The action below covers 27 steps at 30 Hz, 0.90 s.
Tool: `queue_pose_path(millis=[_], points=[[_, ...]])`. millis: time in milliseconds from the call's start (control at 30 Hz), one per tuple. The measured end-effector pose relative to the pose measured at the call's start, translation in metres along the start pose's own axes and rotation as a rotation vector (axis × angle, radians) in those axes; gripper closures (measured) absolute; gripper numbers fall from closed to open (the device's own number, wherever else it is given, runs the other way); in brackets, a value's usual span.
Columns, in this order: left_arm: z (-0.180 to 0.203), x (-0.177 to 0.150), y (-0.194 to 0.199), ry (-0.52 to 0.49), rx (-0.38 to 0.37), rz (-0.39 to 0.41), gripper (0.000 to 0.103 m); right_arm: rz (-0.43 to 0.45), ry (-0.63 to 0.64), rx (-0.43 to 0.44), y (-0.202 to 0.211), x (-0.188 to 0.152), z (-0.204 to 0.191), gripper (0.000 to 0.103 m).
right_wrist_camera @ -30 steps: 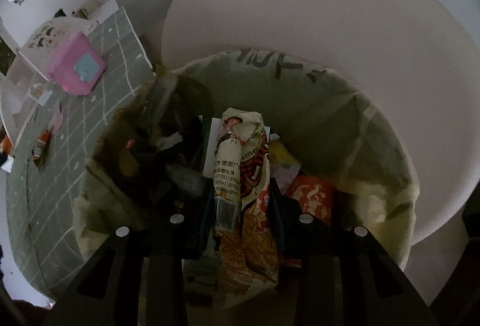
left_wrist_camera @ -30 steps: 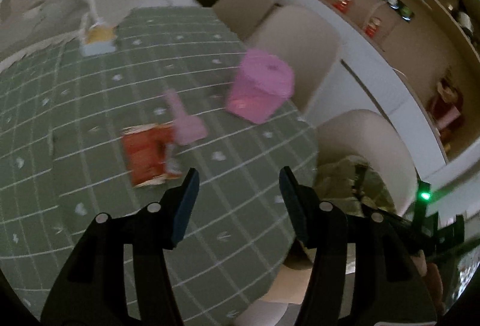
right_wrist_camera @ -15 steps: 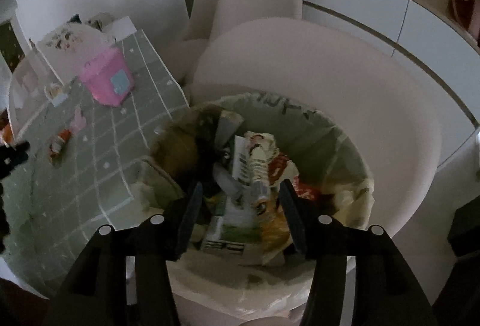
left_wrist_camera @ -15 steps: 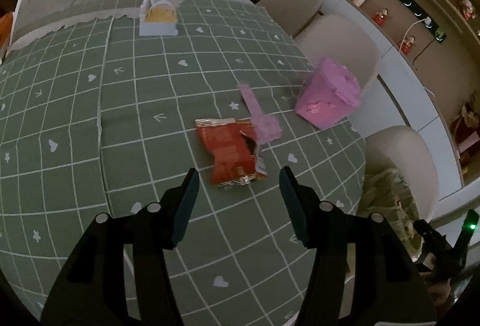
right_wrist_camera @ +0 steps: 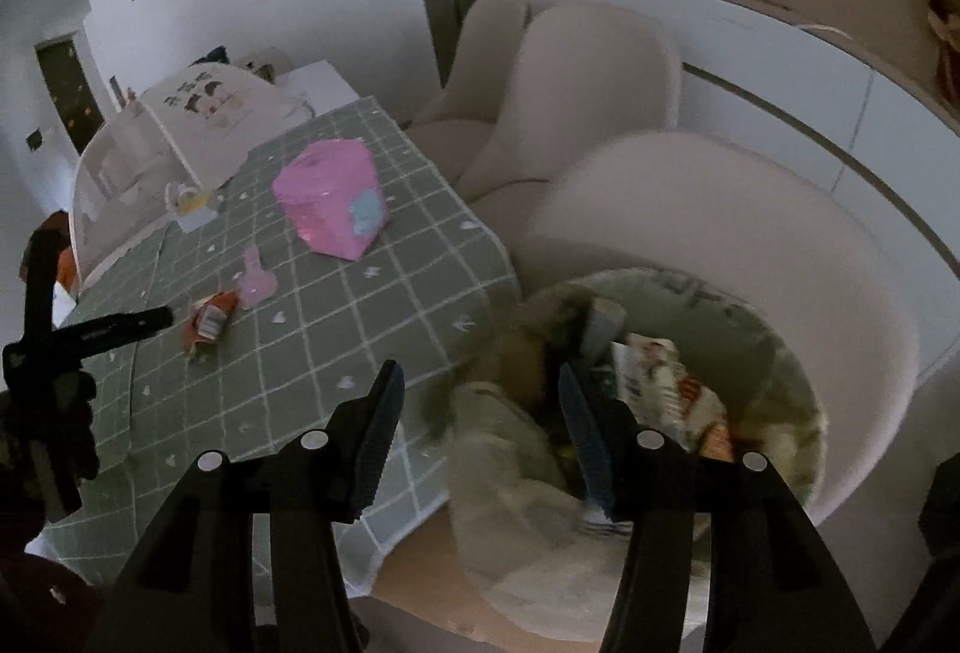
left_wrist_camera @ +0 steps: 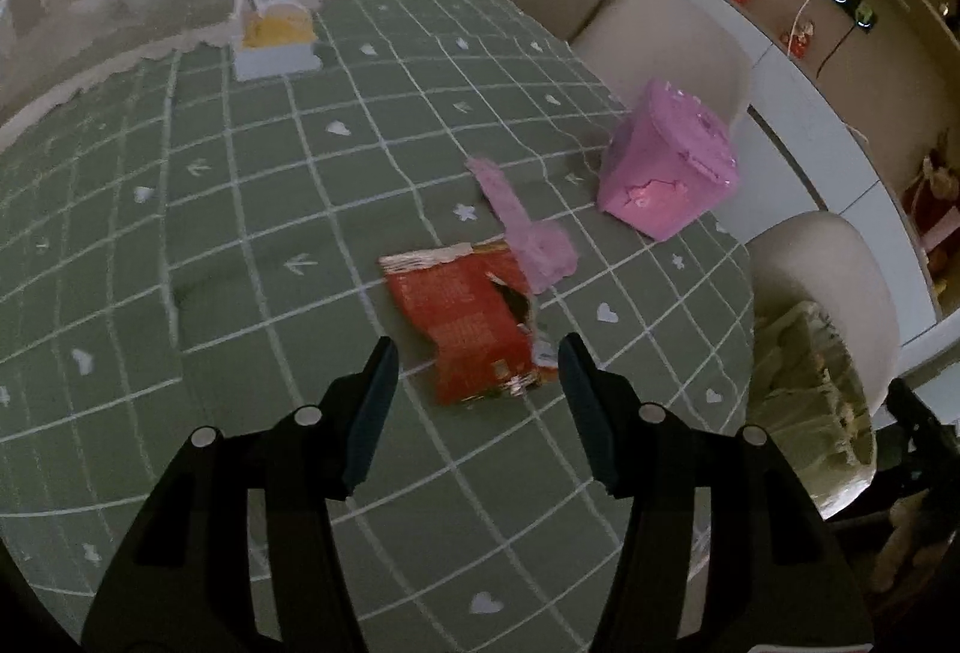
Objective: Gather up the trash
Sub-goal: 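Return to the table and grasp the red snack packet with the left gripper, then grasp the pink plastic toy with the right gripper while the left holds the red packet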
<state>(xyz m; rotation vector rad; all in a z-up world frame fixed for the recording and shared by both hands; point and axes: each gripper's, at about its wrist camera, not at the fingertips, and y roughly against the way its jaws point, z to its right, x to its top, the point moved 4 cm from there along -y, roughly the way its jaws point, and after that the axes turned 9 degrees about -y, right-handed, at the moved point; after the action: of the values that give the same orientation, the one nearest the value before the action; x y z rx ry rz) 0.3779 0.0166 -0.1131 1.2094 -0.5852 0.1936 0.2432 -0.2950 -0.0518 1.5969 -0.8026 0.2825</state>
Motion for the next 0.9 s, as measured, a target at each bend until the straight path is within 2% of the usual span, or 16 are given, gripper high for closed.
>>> queue_pose_path(millis=[100,233,267,300,333,500,633,900], points=[[0.008,0.004,-0.011,-0.025,0.035,-0.005,0.050,-0.013,0.012,0.021,-0.009,-0.001,-0.020,0.052],[0.008,0.007,-0.037,-0.060,0.146,-0.060,0.050,-0.045,0.058,0.047,-0.023,-0.005,-0.048,0.052],[0.005,0.006,-0.041,-0.048,0.143,-0.076,0.053,-0.051,0.072,0.055,-0.025,-0.005,-0.054,0.052],[0.002,0.004,-0.042,-0.030,0.127,-0.091,0.063,-0.055,0.086,0.061,-0.027,-0.006,-0.058,0.052],[-0.002,0.002,-0.040,-0.015,0.111,-0.098,0.064,-0.061,0.109,0.068,-0.031,-0.006,-0.065,0.052],[-0.026,-0.012,-0.009,0.016,0.048,-0.057,0.067,-0.109,0.173,0.135,-0.059,-0.009,-0.096,0.052],[-0.057,-0.027,0.023,0.076,0.043,-0.041,0.067,-0.141,0.206,0.199,-0.093,-0.007,-0.132,0.052],[-0.109,-0.055,0.058,0.139,0.114,-0.035,0.066,-0.192,0.277,0.240,-0.158,0.002,-0.202,0.052]])
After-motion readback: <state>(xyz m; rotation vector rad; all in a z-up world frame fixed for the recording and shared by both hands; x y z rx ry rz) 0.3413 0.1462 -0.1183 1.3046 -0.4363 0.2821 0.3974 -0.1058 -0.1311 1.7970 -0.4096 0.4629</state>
